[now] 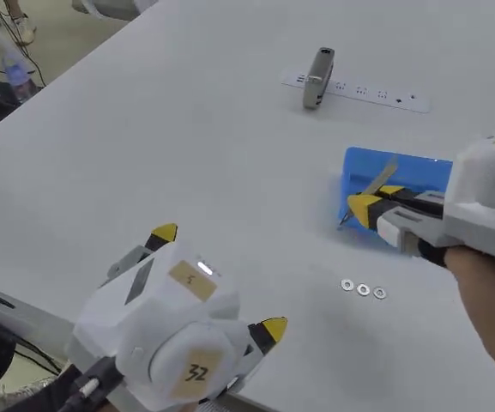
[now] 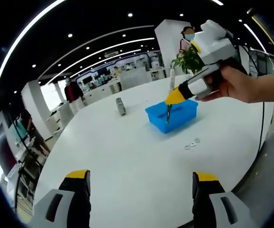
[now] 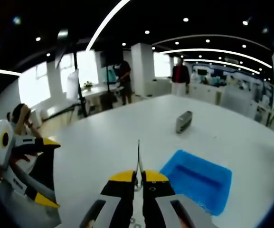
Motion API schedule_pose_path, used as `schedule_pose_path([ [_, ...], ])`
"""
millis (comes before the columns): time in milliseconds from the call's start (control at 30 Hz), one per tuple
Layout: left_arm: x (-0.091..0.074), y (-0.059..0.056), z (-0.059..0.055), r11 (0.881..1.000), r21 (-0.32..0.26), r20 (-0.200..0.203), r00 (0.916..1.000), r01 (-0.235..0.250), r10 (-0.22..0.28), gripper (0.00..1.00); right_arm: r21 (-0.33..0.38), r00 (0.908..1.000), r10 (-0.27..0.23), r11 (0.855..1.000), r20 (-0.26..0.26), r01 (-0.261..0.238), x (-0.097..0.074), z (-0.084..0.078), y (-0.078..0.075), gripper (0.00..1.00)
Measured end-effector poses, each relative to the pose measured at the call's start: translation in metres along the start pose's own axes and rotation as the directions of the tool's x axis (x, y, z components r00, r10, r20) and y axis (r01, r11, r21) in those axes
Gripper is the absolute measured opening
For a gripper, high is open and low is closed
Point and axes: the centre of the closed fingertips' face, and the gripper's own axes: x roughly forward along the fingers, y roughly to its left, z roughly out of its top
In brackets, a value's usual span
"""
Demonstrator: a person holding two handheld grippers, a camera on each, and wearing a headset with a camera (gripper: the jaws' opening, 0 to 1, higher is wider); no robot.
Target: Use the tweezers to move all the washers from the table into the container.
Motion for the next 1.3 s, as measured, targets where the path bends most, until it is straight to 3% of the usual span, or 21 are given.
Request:
schedule_pose_path([
  [167,0.001,-0.003,0.0,1.0,0.008,-0.003,0.9999,0.015,-0.015,0.92,-0.012,0.9982,-0.057,0.998,0.018,0.057,0.006,0.007,-0.029,0.02],
  [333,0.002,-0.01,-0.001,0.999,0.021,-0.016,0.9988,0.046,-0.046,0.92,0.025,0.9957,-0.093,0.995,0.0,0.093,0.015,-0.001,-0.054,0.02],
  [400,0.002,-0.015,-0.002,0.997,0.019,-0.026,0.9967,0.078,-0.077,0.92,0.044,0.995,-0.099,0.994,-0.014,0.099,0.018,-0.007,-0.059,0.02],
  [467,0.001,-0.018,0.002,0.994,-0.006,-0.005,0.994,0.11,-0.11,0.91,0.059,0.9946,-0.102,0.993,-0.019,0.103,0.025,-0.012,-0.063,0.02],
  [567,-0.002,-0.026,0.006,0.987,0.0,0.005,0.9872,0.16,-0.16,0.91,0.087,0.9946,-0.099,0.991,-0.031,0.101,0.032,-0.016,-0.073,0.02],
  [733,-0.008,-0.038,0.017,0.973,0.038,0.02,0.9731,0.229,-0.229,0.94,0.112,0.995,-0.089,0.989,-0.045,0.094,0.041,-0.022,-0.076,0.02],
  [833,-0.01,-0.043,0.026,0.965,0.051,0.05,0.9647,0.256,-0.258,0.95,0.106,0.9938,-0.097,0.989,-0.054,0.103,0.045,-0.026,-0.079,0.02],
  [967,-0.008,-0.049,0.025,0.955,0.069,0.046,0.9551,0.289,-0.293,0.96,0.103,0.9936,-0.089,0.99,-0.069,0.096,0.053,-0.032,-0.08,0.03],
  [1133,-0.008,-0.051,0.022,0.949,0.095,0.045,0.9514,0.299,-0.304,0.96,0.059,0.9912,-0.104,0.992,-0.082,0.109,0.06,-0.039,-0.082,0.03],
  [1300,-0.007,-0.055,0.024,0.947,0.078,0.083,0.945,0.31,-0.316,0.96,-0.005,0.9876,-0.12,0.993,-0.101,0.12,0.059,-0.042,-0.083,0.03],
])
